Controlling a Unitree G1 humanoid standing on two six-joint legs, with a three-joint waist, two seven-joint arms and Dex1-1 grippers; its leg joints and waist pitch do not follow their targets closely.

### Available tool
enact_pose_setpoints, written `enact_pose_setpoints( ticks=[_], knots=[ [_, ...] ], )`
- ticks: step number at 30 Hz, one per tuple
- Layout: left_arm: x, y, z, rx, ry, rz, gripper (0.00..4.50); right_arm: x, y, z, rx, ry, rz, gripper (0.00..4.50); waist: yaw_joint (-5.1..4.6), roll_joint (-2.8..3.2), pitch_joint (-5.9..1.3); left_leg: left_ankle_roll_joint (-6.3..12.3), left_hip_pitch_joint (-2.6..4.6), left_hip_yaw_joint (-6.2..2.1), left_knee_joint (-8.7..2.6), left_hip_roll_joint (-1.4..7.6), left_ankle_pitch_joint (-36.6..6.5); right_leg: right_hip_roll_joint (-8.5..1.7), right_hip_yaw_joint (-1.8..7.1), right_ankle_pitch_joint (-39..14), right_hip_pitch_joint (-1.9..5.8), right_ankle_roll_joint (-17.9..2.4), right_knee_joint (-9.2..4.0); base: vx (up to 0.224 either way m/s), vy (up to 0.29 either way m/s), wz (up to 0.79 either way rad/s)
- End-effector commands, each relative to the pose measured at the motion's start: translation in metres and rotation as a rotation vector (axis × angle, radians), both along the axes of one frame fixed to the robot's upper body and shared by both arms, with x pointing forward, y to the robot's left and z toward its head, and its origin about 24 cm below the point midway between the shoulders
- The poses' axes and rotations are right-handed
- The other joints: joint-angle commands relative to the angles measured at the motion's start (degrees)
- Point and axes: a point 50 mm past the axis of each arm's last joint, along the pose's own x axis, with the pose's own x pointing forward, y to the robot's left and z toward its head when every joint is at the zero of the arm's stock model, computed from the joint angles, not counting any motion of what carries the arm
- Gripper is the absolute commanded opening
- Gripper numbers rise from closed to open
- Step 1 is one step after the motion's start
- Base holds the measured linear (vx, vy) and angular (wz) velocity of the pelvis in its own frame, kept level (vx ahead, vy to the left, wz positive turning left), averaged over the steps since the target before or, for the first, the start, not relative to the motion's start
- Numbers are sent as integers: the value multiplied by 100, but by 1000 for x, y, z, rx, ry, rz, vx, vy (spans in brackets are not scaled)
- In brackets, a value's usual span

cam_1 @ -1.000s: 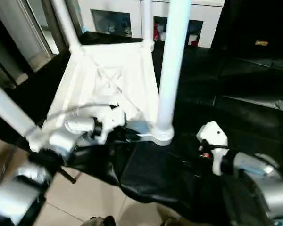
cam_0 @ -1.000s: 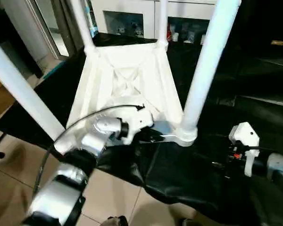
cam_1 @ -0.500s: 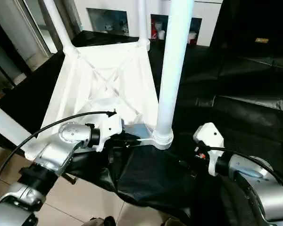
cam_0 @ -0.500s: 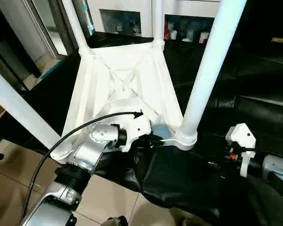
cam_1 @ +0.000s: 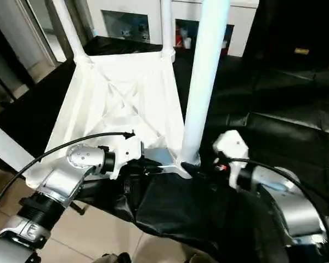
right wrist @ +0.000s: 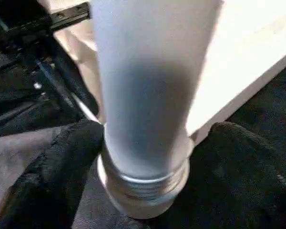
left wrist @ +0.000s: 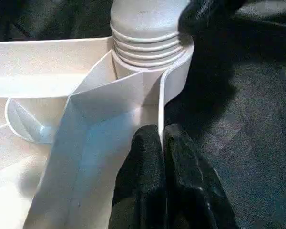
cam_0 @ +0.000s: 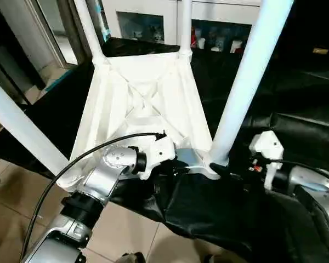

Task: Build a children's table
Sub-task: Rotate leg to tighten

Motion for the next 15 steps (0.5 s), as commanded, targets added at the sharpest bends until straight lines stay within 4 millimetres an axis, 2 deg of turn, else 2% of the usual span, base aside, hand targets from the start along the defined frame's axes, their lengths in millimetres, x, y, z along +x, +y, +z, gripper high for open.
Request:
enact_pose_setpoints(
  ticks=[1,5,7,10,15],
  knots=[
    [-3,2,-6,-10,31,5,0,1,3,-2,-14,-3,26,384,4,-263,-466,811,138,-76,-238,84,-889,-49,33,-622,269,-1408,-302,0,0,0],
    [-1,3,-6,-8,27,10,0,3,4,-3,-15,-2,33,364,-6,-254,-451,750,146,-78,-240,82,-1003,-45,35,-797,255,-1393,-314,0,0,0],
    [-1,3,-6,-8,29,10,0,6,6,-3,-5,-2,34,333,-11,-252,-445,704,146,-80,-240,80,-1069,-41,40,-873,252,-1385,-318,0,0,0],
    [0,3,-6,-6,29,14,0,7,7,-4,-8,-4,39,318,-11,-240,-442,656,148,-84,-239,80,-1136,-42,41,-947,246,-1367,-317,0,0,0],
    [2,3,-6,-9,31,38,0,8,12,-7,18,1,31,280,-22,-250,-441,620,142,-86,-241,75,-1181,-33,39,-939,248,-1374,-316,0,0,0]
  ],
)
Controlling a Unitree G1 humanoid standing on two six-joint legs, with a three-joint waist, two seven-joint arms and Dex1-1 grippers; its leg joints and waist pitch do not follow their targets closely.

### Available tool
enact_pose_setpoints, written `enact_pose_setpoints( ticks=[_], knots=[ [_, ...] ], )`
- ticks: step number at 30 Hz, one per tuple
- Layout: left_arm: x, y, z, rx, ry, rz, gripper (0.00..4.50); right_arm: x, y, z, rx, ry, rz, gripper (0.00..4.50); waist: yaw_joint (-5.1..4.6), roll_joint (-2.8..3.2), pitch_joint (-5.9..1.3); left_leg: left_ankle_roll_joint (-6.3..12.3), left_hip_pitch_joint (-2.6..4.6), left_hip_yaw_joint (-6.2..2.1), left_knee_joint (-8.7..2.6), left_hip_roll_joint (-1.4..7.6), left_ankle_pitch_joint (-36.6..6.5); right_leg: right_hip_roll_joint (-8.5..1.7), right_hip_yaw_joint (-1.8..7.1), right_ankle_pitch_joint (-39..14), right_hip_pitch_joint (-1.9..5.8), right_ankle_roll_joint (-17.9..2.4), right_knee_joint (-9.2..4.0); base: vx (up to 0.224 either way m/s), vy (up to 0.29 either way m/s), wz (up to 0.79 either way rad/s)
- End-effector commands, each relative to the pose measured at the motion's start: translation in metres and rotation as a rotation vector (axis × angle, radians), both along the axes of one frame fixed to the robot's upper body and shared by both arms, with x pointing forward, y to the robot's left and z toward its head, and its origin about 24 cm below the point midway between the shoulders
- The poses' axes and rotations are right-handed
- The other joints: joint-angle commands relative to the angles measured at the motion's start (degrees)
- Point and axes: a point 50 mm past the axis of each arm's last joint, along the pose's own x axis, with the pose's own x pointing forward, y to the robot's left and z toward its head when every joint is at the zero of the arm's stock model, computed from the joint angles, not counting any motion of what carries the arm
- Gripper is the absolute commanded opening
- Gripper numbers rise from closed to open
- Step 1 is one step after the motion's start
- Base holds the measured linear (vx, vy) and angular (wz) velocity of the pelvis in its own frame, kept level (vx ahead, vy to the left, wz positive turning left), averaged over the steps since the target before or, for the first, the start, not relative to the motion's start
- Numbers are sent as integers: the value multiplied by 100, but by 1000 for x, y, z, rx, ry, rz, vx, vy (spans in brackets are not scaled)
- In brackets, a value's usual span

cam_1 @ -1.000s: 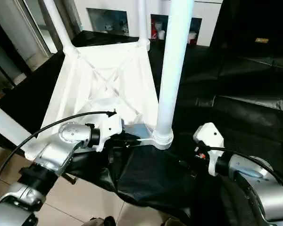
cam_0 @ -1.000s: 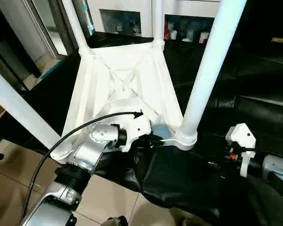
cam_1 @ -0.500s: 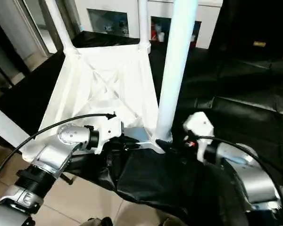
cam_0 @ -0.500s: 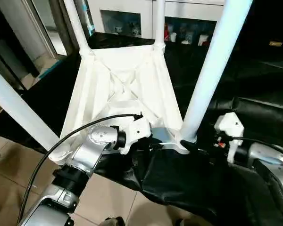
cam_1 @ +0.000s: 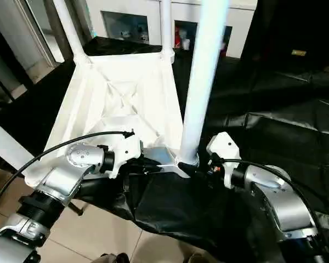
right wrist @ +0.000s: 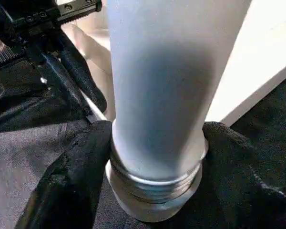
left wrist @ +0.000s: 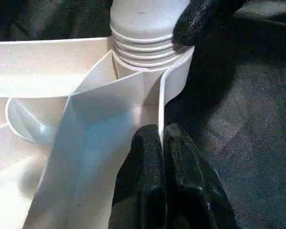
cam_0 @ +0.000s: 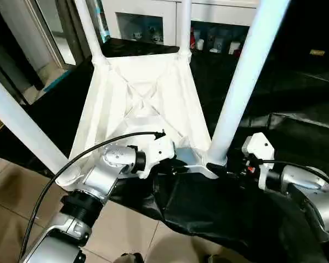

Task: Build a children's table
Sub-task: Rotate leg to tighten

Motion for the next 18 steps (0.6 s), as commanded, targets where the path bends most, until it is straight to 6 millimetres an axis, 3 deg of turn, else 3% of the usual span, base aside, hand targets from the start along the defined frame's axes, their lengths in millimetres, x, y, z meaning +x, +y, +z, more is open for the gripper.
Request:
enact_pose_setpoints(
  ticks=[1,6,10,12,13,15,18],
  knots=[
    [3,-1,-6,-28,29,66,0,1,7,-2,35,-4,-19,278,3,-217,-439,612,140,-82,-289,66,-1231,-39,32,-1011,248,-1371,-382,0,0,0],
    [17,-9,-4,-42,11,181,0,0,15,-16,85,22,-116,273,-18,-239,-411,423,164,-86,-314,56,-1500,-35,33,-1656,200,-1180,-459,0,0,0],
    [29,-20,0,-66,-1,284,0,5,22,-30,128,41,-298,272,-44,-229,-382,189,187,-94,-348,40,-1840,-25,34,-2215,129,-951,-526,0,0,0],
    [36,-27,2,-75,-12,346,0,9,30,-39,119,47,-403,272,-57,-215,-379,106,183,-107,-358,28,-1933,-32,28,-2346,124,-890,-536,0,0,0],
    [40,-33,4,-78,-22,382,0,11,38,-45,87,41,-454,272,-84,-237,-369,21,179,-131,-384,16,-2073,-35,8,-2566,133,-767,-567,0,0,0],
    [43,-38,5,-81,-29,406,0,14,47,-50,57,35,-481,272,-105,-210,-353,14,199,-142,-390,8,-2202,-39,12,-2729,98,-685,-602,0,0,0],
    [45,-47,7,-95,-41,421,0,19,64,-51,53,17,-474,272,-157,-215,-348,8,179,-182,-423,-7,-2361,-47,-19,-2924,117,-594,-636,0,0,0]
  ],
)
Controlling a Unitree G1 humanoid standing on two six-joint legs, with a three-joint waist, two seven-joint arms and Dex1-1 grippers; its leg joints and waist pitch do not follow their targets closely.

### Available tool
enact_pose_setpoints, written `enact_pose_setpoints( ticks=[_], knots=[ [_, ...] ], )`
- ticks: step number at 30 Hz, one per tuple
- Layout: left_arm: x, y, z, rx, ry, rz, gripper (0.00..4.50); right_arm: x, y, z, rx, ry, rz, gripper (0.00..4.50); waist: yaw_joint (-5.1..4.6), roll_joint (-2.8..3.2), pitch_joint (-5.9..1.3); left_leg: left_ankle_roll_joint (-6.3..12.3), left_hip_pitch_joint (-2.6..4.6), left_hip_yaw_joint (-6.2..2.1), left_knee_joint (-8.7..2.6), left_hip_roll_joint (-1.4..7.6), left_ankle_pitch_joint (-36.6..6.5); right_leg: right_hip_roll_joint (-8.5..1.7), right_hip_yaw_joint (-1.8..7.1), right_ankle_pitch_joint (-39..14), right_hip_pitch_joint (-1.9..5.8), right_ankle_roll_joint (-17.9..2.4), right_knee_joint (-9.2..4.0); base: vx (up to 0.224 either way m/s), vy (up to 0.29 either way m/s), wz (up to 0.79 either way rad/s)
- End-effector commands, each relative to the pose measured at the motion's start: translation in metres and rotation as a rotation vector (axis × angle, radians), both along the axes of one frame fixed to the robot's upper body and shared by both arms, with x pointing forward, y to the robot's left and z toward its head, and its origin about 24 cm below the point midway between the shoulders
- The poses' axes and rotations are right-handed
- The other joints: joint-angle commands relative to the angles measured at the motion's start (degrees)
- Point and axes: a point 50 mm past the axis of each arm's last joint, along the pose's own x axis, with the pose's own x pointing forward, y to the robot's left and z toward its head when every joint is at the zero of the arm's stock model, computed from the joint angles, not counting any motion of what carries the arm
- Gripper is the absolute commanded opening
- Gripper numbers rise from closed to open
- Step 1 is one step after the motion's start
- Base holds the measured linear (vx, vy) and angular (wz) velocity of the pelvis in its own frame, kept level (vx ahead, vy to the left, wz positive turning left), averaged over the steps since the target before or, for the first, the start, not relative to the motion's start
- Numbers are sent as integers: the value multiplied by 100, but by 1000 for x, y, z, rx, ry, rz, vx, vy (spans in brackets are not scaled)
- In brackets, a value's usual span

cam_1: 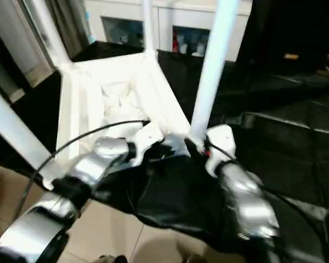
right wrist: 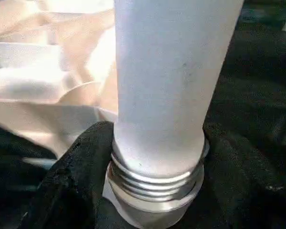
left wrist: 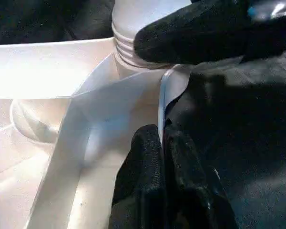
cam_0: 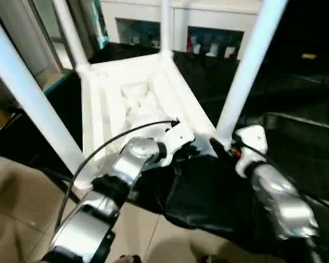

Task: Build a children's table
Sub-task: Rotate leg to tighten

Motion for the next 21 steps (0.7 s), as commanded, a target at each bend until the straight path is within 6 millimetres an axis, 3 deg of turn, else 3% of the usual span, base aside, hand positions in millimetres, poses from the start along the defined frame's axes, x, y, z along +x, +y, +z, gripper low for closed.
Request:
enact_pose_setpoints(
  ticks=[1,3,5,8,12,17,19,21],
  knots=[
    [11,0,10,-74,-54,145,0,-12,36,-25,5,105,148,272,-33,-158,-326,61,175,-168,-438,55,-2389,-33,-31,-2864,111,-620,-581,0,0,0],
    [11,-1,10,-77,-55,137,0,-11,37,-24,18,98,158,328,-43,-157,-332,113,135,-186,-468,67,-2327,-33,-29,-2573,145,-675,-568,0,0,0],
    [8,-2,10,-84,-52,81,0,-9,33,-16,57,73,196,342,-41,-170,-327,172,170,-173,-462,70,-2412,-28,-17,-2447,120,-761,-578,0,0,0],
    [6,2,9,-83,-52,41,0,-9,27,-10,47,54,248,381,-44,-198,-302,241,158,-169,-465,72,-2419,-42,-10,-2451,129,-814,-583,0,0,0],
    [0,16,8,-87,-37,-57,0,-8,3,5,3,48,372,387,-42,-214,-303,325,118,-170,-463,78,-2266,-60,-5,-2421,172,-827,-571,0,0,0],
    [-12,35,6,-59,-12,-219,0,-13,-24,22,-26,71,524,387,-11,-253,-309,505,103,-136,-433,98,-1953,-70,25,-2171,174,-1050,-537,0,0,0],
    [-16,41,6,-61,10,-271,0,-15,-28,25,-42,83,576,387,22,-250,-313,513,148,-110,-421,123,-1899,-66,44,-2082,133,-1145,-530,0,0,0],
    [-21,49,8,-75,46,-330,0,-17,-32,26,-72,104,647,387,65,-248,-329,556,120,-117,-427,138,-1669,-78,41,-1747,182,-1263,-469,0,0,0]
  ],
)
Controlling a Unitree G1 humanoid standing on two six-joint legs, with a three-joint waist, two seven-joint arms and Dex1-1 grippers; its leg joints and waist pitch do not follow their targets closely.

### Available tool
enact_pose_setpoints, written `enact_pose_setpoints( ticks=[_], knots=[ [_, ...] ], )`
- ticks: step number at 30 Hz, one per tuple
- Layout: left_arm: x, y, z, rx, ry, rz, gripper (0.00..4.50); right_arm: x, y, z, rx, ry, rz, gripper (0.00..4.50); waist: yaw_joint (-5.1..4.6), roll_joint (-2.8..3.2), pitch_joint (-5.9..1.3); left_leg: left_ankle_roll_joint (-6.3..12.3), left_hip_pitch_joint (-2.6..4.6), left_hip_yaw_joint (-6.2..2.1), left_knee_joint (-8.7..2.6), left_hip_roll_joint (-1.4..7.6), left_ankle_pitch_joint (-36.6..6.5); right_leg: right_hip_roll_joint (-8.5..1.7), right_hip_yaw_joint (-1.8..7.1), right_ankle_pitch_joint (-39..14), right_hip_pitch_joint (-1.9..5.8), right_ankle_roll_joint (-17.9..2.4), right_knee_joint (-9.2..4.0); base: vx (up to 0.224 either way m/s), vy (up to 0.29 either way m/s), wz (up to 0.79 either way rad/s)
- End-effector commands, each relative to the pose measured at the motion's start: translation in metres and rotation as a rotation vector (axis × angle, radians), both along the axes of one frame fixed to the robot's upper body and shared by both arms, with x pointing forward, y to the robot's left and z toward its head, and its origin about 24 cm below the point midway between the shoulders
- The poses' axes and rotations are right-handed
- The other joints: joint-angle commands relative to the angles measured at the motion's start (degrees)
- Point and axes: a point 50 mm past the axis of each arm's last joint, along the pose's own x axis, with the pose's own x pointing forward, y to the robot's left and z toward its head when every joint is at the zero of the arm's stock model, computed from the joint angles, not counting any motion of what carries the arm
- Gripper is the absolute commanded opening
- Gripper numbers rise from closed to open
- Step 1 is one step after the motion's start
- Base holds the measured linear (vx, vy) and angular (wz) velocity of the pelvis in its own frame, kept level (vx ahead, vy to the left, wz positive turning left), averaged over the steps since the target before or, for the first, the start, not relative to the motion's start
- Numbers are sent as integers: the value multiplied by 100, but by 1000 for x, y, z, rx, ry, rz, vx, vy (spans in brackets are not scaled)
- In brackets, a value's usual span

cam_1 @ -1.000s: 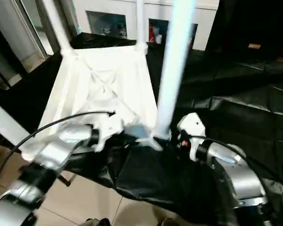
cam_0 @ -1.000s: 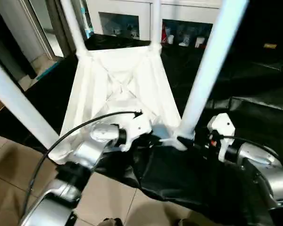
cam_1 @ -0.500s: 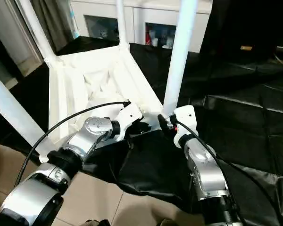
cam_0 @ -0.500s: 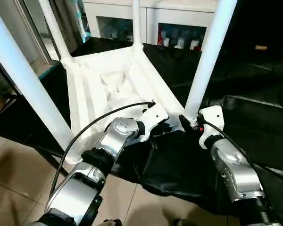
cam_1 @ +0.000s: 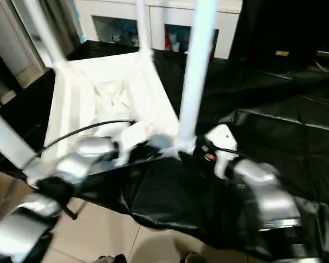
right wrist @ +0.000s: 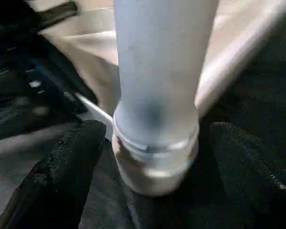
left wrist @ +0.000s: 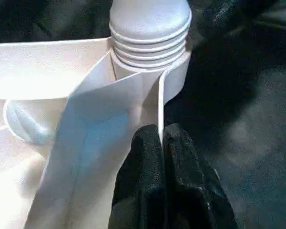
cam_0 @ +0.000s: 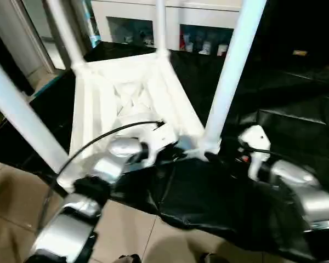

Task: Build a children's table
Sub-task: Rotate leg to tighten

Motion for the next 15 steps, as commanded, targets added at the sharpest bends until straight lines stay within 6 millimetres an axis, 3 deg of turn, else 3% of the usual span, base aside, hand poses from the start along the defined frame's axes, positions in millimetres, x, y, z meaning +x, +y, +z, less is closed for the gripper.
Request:
enact_pose_setpoints(
  ticks=[1,3,4,6,7,10,15],
  knots=[
    [-8,-2,6,-76,25,-99,0,-2,2,5,-12,5,89,387,40,-200,-346,578,122,-54,-351,150,-1618,-78,46,-1734,200,-1250,-432,0,0,0],
    [-8,0,7,-72,26,-110,0,-2,2,5,-16,11,105,387,74,-175,-370,631,156,-30,-324,168,-1472,-62,49,-1402,185,-1382,-391,0,0,0],
    [-9,6,8,-57,31,-129,0,-2,2,6,-24,19,131,387,94,-204,-377,668,138,-28,-315,165,-1337,-63,42,-1244,206,-1426,-358,0,0,0],
    [-10,13,8,-47,43,-144,0,-1,2,7,-37,22,162,387,123,-190,-385,714,136,-27,-306,168,-1206,-63,36,-1062,220,-1466,-326,0,0,0],
    [-10,15,9,-39,43,-148,0,-1,2,7,-40,23,172,387,140,-211,-392,748,134,-21,-296,169,-1129,-63,35,-953,224,-1502,-299,0,0,0],
    [-11,19,10,-34,46,-157,0,1,4,8,-34,25,191,387,171,-193,-387,758,158,-2,-292,181,-1098,-59,46,-807,210,-1564,-291,0,0,0],
    [-12,21,10,-35,51,-161,0,1,10,6,-20,30,223,387,171,-241,-360,678,151,6,-305,177,-1259,-68,49,-1035,211,-1521,-306,0,0,0]
  ],
)
